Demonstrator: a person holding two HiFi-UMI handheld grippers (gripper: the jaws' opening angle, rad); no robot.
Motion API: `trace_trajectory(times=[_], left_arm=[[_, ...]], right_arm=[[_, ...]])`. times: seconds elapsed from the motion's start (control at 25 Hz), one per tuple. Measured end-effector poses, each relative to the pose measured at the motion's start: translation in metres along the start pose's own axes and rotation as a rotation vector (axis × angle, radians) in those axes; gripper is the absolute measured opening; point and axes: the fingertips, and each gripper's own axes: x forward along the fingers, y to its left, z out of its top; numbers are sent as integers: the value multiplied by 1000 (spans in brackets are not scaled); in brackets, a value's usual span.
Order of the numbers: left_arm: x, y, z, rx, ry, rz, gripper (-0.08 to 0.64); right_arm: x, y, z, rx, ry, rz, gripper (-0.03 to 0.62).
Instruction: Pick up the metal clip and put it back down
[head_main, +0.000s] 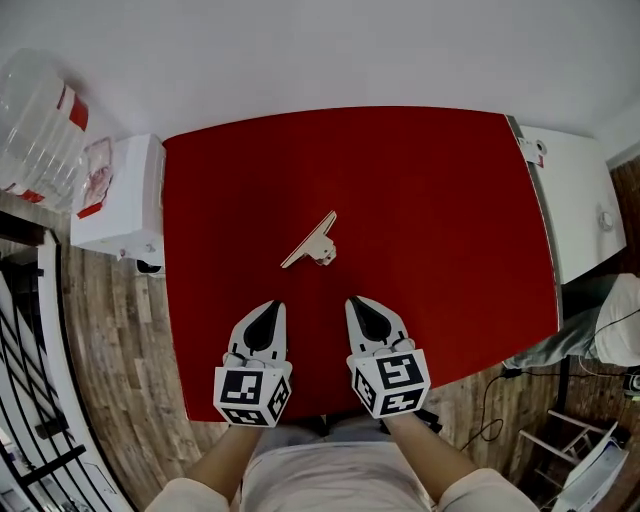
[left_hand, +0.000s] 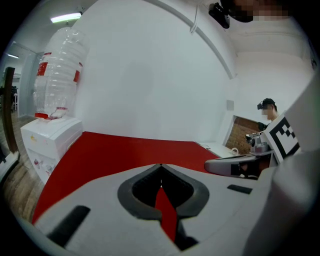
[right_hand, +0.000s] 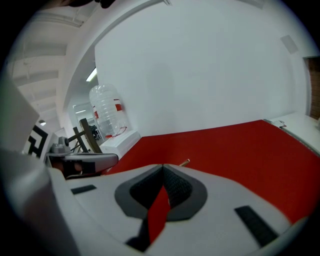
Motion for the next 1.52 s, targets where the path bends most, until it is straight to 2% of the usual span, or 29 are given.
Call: trace_trajectory(times=[0.76, 0.88, 1.0, 1.12, 1.52], left_arm=[[57, 28, -38, 25, 35, -2, 6], [59, 31, -44, 19, 42, -5, 6], [60, 35, -50, 9, 52, -1, 6], [60, 38, -56, 3, 61, 5, 6], [63, 46, -64, 3, 77, 12, 6]], right_arm=[[86, -27, -39, 56, 58, -25, 6], [100, -30, -44, 96, 53, -19, 9], [113, -32, -50, 139, 62, -15, 71], [125, -34, -54, 179, 70, -8, 98], [156, -35, -63, 324, 97, 8, 120]])
